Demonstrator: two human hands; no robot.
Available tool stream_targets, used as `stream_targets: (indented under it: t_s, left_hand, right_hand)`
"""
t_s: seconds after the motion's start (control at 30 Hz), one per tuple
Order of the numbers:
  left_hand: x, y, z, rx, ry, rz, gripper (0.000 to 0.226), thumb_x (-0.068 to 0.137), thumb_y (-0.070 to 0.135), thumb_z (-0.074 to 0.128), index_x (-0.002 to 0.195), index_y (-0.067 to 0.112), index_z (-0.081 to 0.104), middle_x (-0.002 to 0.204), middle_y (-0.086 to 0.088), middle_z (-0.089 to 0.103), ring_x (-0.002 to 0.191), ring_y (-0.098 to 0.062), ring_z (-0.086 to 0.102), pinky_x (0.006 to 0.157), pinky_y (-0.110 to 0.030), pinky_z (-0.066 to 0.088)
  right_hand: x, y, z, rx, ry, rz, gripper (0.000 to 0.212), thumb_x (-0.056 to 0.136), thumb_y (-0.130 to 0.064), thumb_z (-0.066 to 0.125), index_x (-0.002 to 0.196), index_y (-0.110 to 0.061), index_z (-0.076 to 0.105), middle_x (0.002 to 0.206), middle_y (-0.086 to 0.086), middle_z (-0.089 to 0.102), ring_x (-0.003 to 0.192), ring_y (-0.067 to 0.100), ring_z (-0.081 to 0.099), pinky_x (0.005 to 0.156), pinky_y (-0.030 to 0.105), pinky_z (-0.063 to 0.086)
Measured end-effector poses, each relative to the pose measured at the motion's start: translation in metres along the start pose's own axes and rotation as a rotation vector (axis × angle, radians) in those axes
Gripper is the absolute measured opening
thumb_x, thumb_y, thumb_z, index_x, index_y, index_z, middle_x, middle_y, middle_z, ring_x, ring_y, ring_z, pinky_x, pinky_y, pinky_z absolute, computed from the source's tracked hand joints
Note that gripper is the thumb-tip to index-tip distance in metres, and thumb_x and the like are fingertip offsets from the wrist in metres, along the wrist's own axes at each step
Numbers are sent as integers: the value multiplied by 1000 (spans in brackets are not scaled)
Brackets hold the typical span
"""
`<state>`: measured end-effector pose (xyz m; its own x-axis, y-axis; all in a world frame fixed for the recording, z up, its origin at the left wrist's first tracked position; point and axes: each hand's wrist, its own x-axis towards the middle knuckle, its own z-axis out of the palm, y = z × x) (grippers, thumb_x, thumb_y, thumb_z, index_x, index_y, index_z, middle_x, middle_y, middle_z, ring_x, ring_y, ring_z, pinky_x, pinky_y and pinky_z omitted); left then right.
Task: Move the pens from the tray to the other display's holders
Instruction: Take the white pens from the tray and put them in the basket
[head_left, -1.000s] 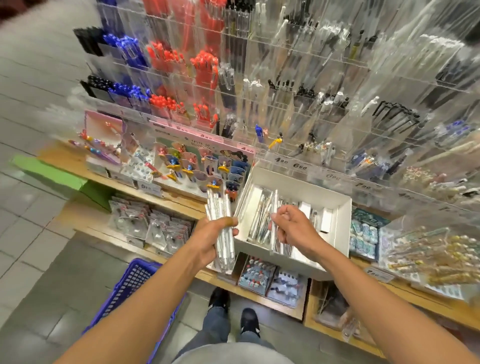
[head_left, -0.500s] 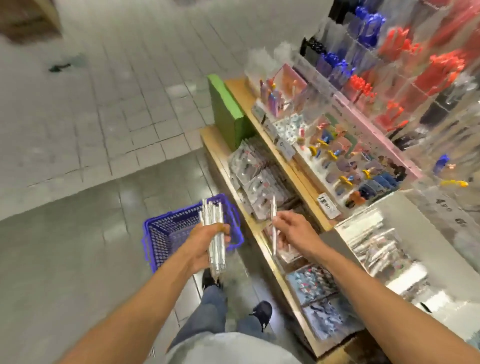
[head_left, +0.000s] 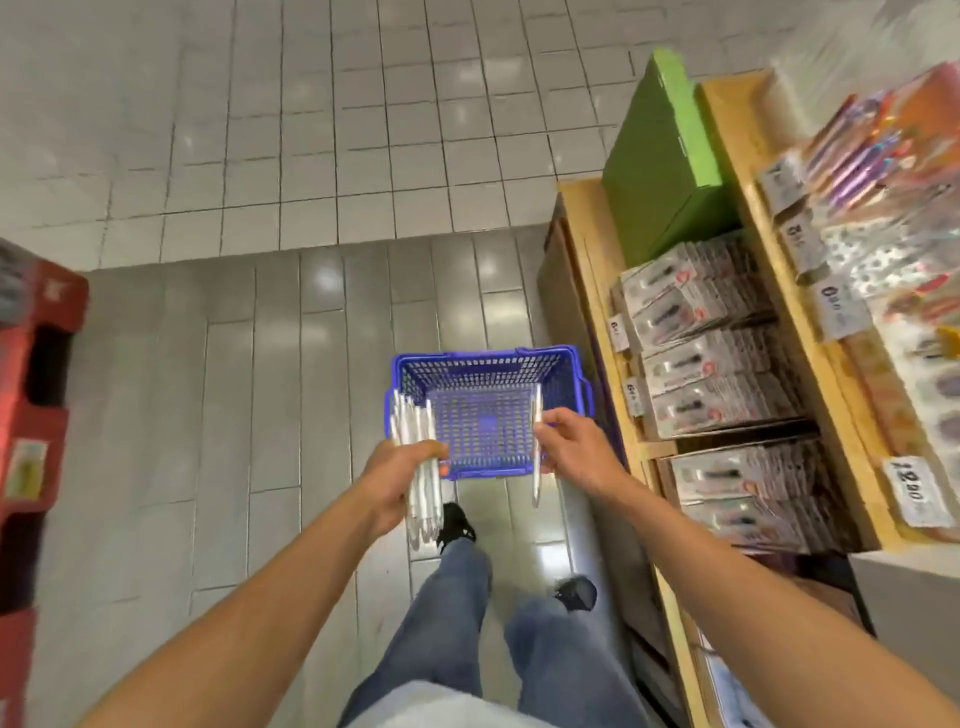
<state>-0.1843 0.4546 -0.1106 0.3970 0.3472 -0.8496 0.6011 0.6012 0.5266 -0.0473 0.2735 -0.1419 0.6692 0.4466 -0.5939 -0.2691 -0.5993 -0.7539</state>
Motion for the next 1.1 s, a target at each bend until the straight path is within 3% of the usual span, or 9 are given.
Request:
stream_targets:
  t_s: [0.2,0.3,0.37,0.5,0.6,0.67,0.77,0.97,1.1]
  left_hand:
    - [103,-20,-38,14,45,-56,24,82,7,75,104,1,70,104,-16,75,94,-25,71,96,-37,54]
    - [172,-41,-44,4,70,-79,12,83,5,74,93,5,67,68,8,75,53,5,66,47,-9,48]
    - [226,-58,-45,-13,89,-112,10,85,0,70,94,2,67,64,4,73,44,2,63,40,-11,45]
    - [342,-97,-49,17,120,-138,18,86,1,69,104,-1,68,82,-13,69,59,-20,67,60,-31,59]
    - [428,-125,-47,120,136,-137,34,84,8,75,116,1,63,112,-16,70,95,-30,70,90,-45,57]
    - [483,-142,-43,197,146,-142,59,84,12,76,135,-1,48,139,-15,55,126,-33,55,106,-42,44]
    - [558,-168,-37,264,132,-143,77,85,13,76,147,-2,32,151,-19,43,137,-33,44,105,-37,39]
    - [663,-205,-27,381,219,-140,79,86,16,76,149,-1,32,145,-19,49,126,-34,53,91,-33,46]
    - [694,-211,-16,463,329,-111,72,84,15,75,146,2,40,95,-8,63,66,-18,55,53,-18,46]
  right_hand:
    - [83,24,64,-69,-20,41,20,93,-15,60,75,-23,60,60,-4,57,43,-3,50,48,12,42]
    - [138,58,93,-133,-60,67,26,94,-19,59,68,-23,58,59,-7,56,49,3,51,55,19,44]
    - [183,93,115,-163,-89,90,31,94,-20,58,63,-23,55,57,-3,55,53,12,51,62,28,46]
    - [274,161,159,-156,-114,154,13,96,-15,55,83,-14,57,62,6,53,51,17,48,59,31,48]
    - [336,210,191,-94,-126,205,4,96,-9,52,99,-11,53,68,8,52,50,15,50,46,27,51]
    - [375,239,211,-91,-145,218,4,96,-9,52,97,-13,51,69,7,53,55,17,53,51,33,54]
    - [427,281,237,-120,-146,253,8,97,-11,52,104,-13,49,75,8,58,62,20,56,61,39,57]
    - [513,349,274,-256,-113,195,19,97,-18,53,115,-17,46,89,13,65,69,26,62,68,44,58]
    - [545,371,292,-270,-51,122,14,95,-17,56,106,-22,50,96,6,66,77,22,63,70,34,55]
